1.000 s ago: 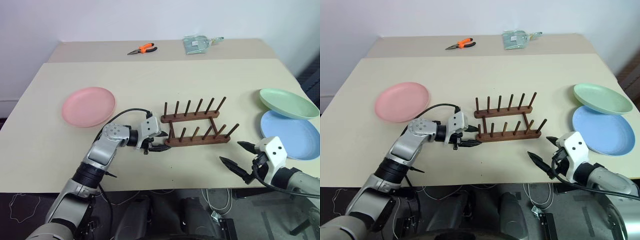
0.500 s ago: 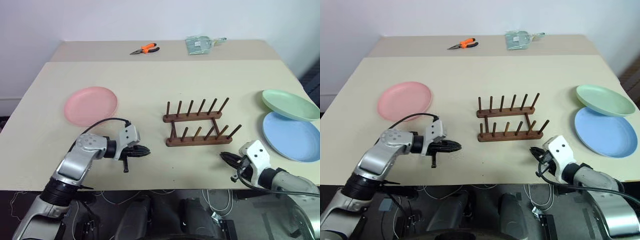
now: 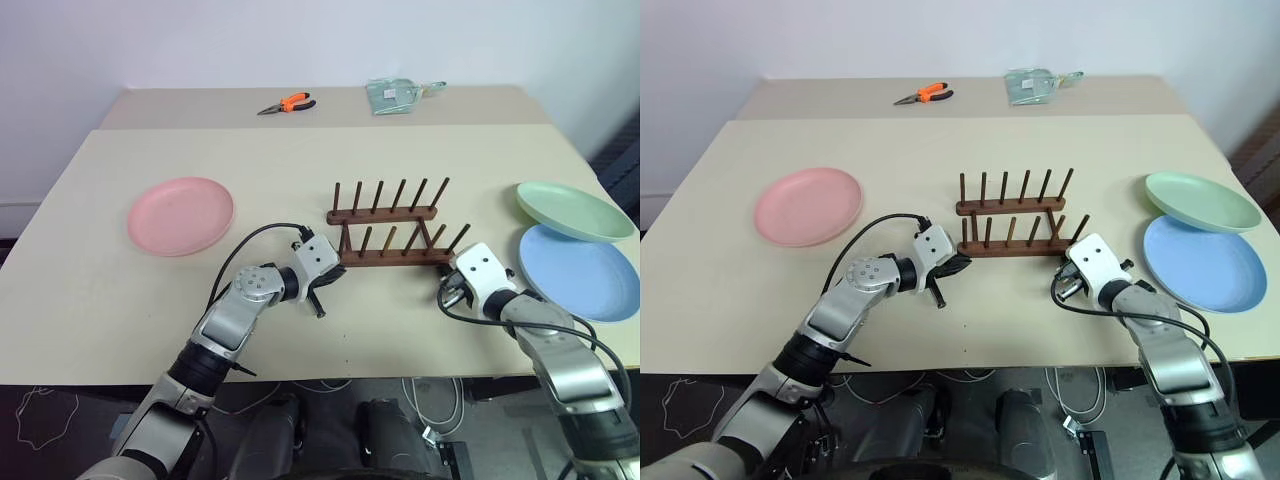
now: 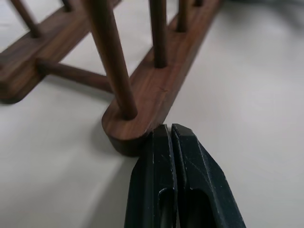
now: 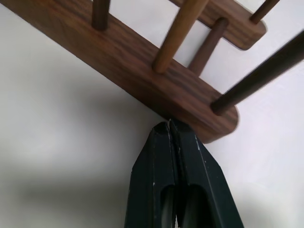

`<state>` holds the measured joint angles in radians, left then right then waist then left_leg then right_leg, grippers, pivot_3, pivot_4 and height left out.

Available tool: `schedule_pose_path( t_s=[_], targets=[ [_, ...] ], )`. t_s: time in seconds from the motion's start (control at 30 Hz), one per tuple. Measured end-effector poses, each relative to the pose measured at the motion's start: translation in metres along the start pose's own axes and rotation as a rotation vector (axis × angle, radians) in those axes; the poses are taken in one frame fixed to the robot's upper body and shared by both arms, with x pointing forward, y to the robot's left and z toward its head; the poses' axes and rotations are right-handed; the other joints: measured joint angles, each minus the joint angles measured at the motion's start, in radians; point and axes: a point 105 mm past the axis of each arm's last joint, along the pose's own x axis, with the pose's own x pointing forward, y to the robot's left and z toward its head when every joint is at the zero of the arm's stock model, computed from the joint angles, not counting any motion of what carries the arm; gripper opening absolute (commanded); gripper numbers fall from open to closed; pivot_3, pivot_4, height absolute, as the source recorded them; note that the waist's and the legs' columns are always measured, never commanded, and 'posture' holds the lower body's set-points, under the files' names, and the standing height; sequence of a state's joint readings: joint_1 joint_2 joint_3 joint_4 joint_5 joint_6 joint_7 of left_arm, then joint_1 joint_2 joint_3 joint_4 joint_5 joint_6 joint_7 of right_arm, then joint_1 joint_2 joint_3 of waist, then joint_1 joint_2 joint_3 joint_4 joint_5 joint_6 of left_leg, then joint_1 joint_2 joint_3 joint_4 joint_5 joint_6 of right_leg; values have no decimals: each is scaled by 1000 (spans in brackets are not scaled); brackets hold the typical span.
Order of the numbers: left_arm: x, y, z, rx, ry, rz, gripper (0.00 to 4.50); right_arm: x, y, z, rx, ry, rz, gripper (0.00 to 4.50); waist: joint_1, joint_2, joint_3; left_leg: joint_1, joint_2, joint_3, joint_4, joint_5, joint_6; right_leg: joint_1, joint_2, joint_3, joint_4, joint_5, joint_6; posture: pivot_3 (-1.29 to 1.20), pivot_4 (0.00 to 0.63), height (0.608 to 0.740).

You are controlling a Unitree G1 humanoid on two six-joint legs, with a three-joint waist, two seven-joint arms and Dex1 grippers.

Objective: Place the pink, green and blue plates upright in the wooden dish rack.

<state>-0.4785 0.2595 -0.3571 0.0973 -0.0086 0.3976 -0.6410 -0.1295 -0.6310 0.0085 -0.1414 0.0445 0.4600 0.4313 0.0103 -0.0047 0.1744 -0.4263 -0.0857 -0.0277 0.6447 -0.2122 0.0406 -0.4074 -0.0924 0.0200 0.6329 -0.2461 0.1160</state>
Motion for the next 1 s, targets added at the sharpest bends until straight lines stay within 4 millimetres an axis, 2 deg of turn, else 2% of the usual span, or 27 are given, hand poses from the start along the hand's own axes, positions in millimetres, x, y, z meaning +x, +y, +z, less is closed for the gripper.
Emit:
schedule_pose_path(
  t_s=[0.13, 0.27, 0.37, 0.4, 0.43, 0.53, 0.6, 0.63, 0.73, 0.83, 0.9, 1.0],
  targets=[
    [11, 21, 3, 0, 3, 87, 75, 23, -14, 9, -7, -9, -53, 0, 0, 0, 0, 0, 0, 0, 0, 0, 0, 0, 1, -1, 0, 2, 4, 0, 150, 719],
    [15, 34, 6, 22, 6, 116, 75, 36, -19, 16, -19, -22, -59, 0, 1, 0, 0, -1, -1, 0, -1, 0, 1, 0, 0, -1, 0, 3, 5, 0, 150, 719],
    [14, 36, 6, 33, 6, 119, 0, 37, -17, 19, -17, -39, -33, 831, 1, 0, 0, -1, -1, 0, -2, 0, 1, 0, 0, -1, 0, 3, 5, 0, 150, 719],
    [12, 37, 6, 28, 4, 116, 550, 35, -15, 21, -20, -46, -16, 1364, -1, 0, 0, -2, -1, 0, -2, -1, -1, 0, 0, -1, 0, 3, 5, 0, 150, 719],
    [7, 37, 4, 21, 2, 110, 808, 31, -13, 21, -30, -52, 3, 1715, -2, 0, 0, -2, -1, 0, -2, -1, -1, 0, 0, -1, 0, 3, 5, 0, 150, 719],
    [-21, 45, -6, -29, 0, 125, 2354, 13, -9, 19, -37, -72, 56, 3324, -6, 0, 0, -1, -1, 0, -6, -1, -1, -2, 0, 0, 0, 3, 5, 0, 150, 719],
    [-45, 54, -3, -97, -50, 161, 3425, -1, 1, 25, -26, -115, 115, 4371, -6, 0, 0, -2, 0, 0, -7, -1, -1, -3, 0, 0, 0, 3, 4, 0, 150, 719],
    [-55, 60, 2, -118, -78, 185, 3849, -6, 7, 30, -29, -138, 143, 4500, -6, 0, 0, -2, 0, 0, -7, -1, -1, -3, 0, 0, 0, 3, 4, 0, 150, 719],
    [-88, 94, 20, -162, -175, 365, 3849, -16, 19, 51, -56, -217, 202, 4500, -5, 0, 0, -1, 0, 0, -6, -1, -2, -2, 0, 0, 0, 2, 4, 0, 150, 719],
    [-133, 144, 18, -158, -146, 699, 3849, -20, 26, 60, -65, -246, 239, 4500, -3, 0, 0, -1, 0, 0, -6, -1, -2, -3, 0, -1, 0, 3, 4, 0, 150, 719],
    [-169, 174, 9, -200, -84, 975, 3849, -19, 31, 59, -35, -236, 278, 4500, 2, -1, 1, -1, -1, 0, -6, -1, -1, -3, 0, -2, 0, 3, 5, 0, 150, 719],
    [-218, 189, -18, -388, -17, 1281, 3849, -15, 33, 65, -34, -246, 303, 4500, 1, -1, 1, -1, -2, 0, -7, -1, -1, -4, -1, -2, 0, 3, 5, 0, 150, 719]
  ],
)
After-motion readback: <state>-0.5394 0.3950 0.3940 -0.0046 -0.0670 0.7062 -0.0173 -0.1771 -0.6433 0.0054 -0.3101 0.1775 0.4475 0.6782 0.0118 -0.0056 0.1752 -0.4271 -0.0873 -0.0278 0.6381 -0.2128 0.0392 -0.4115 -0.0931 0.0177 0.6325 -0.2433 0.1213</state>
